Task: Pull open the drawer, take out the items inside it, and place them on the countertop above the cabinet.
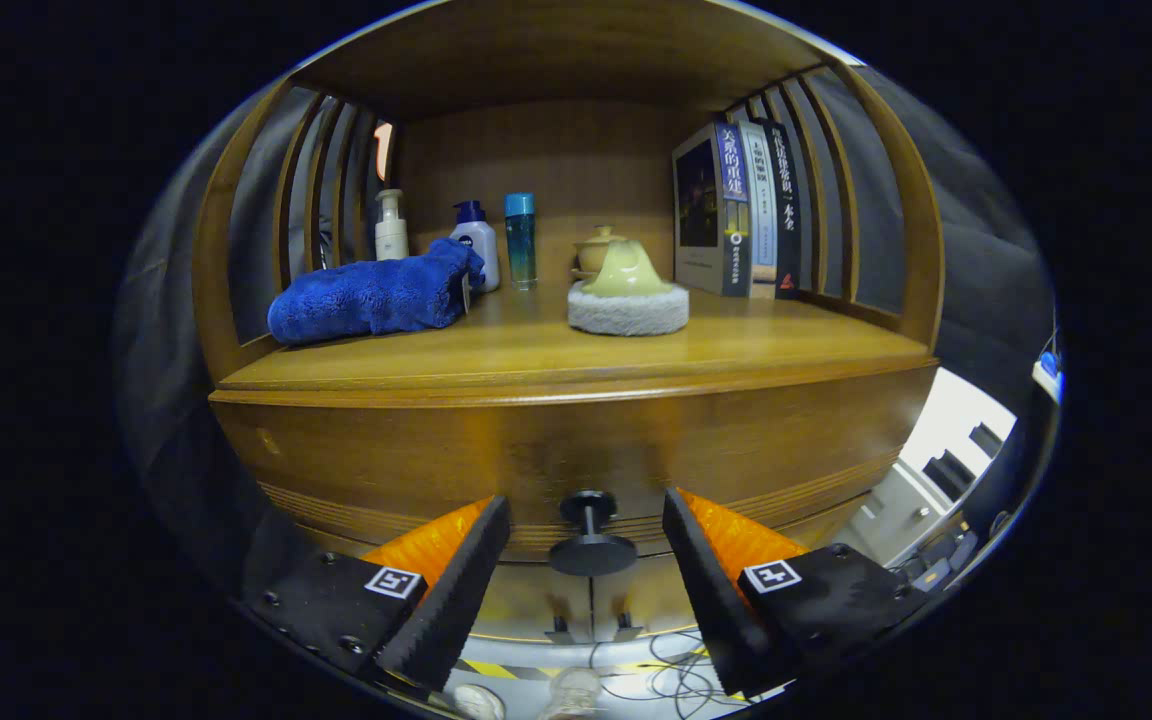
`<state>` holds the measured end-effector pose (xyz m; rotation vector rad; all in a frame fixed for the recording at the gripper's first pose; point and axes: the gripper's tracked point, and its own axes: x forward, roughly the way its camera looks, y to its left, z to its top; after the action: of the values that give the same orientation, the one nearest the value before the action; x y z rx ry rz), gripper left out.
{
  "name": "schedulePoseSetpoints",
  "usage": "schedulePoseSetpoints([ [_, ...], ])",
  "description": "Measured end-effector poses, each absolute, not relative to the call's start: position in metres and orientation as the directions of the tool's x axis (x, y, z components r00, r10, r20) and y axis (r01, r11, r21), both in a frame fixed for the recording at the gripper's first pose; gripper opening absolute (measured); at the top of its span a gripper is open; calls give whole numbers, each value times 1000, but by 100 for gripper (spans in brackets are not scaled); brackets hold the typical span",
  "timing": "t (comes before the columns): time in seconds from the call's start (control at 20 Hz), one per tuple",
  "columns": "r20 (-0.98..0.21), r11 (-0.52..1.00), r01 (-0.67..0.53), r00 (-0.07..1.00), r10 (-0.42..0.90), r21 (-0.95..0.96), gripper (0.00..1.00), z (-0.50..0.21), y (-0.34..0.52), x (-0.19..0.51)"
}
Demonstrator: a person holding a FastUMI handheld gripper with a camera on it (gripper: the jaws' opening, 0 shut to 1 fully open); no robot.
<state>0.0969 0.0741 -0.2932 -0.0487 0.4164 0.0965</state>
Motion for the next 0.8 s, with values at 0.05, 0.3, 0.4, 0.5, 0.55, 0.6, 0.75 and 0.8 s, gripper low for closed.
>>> schedulePoseSetpoints([
  [0.05, -385, 995, -98, 919, 82, -23, 100, -280, 72, 91],
  [0.3, -323, 998, -69, 944, 62, -10, 100, -216, 59, 63],
  [0.4, -305, 997, -77, 949, 78, 14, 100, -190, 60, 54],
  [0.5, -290, 996, -83, 953, 86, 24, 100, -168, 58, 47],
  [0.55, -288, 996, -83, 954, 86, 25, 100, -159, 57, 43],
  [0.6, -283, 996, -83, 955, 87, 25, 100, -149, 56, 39],
  [0.75, -246, 995, -97, 964, 104, 37, 100, -113, 62, 28],
  [0.8, -229, 994, -106, 967, 111, 35, 100, -101, 65, 25],
])
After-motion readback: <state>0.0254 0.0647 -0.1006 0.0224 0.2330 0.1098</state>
